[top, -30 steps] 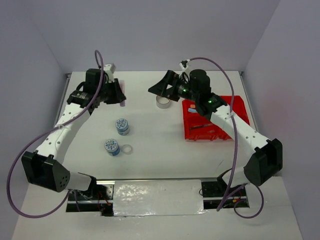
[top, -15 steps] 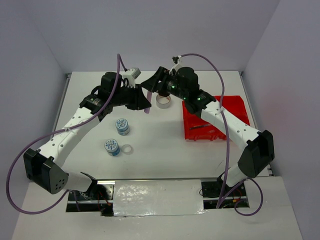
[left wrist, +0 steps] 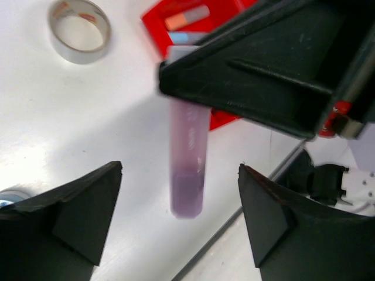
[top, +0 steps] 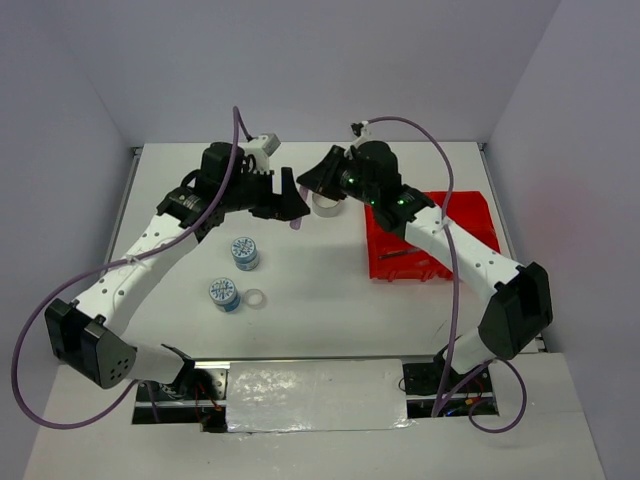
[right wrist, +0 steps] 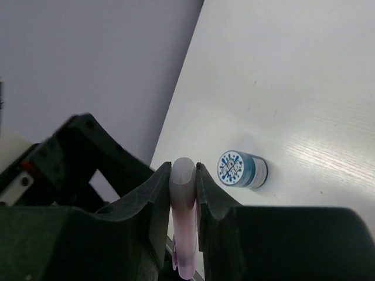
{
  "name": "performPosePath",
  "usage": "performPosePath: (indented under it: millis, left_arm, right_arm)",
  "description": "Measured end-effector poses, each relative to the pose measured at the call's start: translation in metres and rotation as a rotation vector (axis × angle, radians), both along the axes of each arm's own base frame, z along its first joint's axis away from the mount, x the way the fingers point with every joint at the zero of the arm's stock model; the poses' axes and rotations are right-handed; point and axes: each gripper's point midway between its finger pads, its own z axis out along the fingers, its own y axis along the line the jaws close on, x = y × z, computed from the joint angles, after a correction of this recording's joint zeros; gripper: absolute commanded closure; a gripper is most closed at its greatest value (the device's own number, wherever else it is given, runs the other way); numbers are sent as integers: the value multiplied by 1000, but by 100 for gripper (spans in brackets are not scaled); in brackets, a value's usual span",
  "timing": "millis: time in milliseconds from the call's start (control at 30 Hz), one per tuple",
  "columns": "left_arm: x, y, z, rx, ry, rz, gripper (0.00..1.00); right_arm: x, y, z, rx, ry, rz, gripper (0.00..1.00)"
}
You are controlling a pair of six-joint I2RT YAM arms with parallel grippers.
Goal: Sort the stationery into containers
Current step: Place the pen in the storage box.
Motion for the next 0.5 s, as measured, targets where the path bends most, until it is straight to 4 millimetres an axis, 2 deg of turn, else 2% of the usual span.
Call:
performPosePath:
  millis: [33, 100, 200, 233, 333, 433, 500]
  left_arm:
    - [3, 2, 3, 8, -11, 17, 1]
    - [10, 7, 8, 30, -23, 63, 1]
    - [21, 23, 13, 89, -38, 167, 1]
    - [23, 30, 10, 112, -33, 200, 1]
    - [24, 50, -5, 192, 9, 290, 1]
    - [20, 65, -21, 253, 59, 341, 1]
    - [16, 73, -28, 286, 83, 362, 1]
  right_arm:
    - [3, -5, -3, 4, 18, -16, 100]
    - [12, -30, -17, 1, 82, -101, 100]
    - [37, -102, -46, -39, 202, -382, 100]
    - [46, -145, -58, -50, 249, -553, 100]
    - [53, -229, -78, -68, 318, -876, 100]
    - [53, -285, -100, -115, 387, -1096, 100]
    - [55, -306, -119, -146, 453, -1187, 100]
